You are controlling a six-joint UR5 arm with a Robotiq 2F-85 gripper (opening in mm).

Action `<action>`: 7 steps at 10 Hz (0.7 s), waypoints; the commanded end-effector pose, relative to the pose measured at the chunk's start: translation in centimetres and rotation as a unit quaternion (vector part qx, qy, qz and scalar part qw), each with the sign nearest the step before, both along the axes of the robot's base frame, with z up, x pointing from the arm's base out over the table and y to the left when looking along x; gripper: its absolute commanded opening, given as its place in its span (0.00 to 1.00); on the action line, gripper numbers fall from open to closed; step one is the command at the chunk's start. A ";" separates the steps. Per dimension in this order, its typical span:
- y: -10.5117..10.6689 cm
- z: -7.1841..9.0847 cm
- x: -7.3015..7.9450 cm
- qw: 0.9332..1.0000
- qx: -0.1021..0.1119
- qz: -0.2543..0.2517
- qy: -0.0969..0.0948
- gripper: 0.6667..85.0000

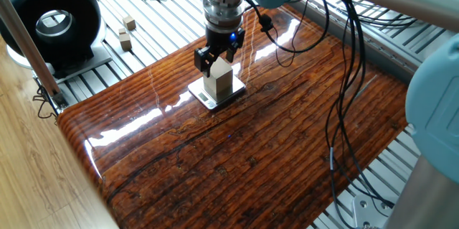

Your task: Remove the object from the scale

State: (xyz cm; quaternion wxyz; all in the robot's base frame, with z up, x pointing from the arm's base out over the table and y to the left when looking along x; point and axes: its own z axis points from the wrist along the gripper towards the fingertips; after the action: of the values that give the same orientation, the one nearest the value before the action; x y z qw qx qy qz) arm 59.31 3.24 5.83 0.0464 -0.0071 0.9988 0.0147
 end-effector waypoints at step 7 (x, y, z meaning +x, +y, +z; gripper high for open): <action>0.0 -0.4 -0.1 1.000 0.000 -0.004 -0.017 0.60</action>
State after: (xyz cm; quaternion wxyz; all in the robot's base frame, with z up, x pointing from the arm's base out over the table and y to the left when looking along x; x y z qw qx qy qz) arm 59.17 3.05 5.25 0.0595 -0.0089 0.9982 0.0075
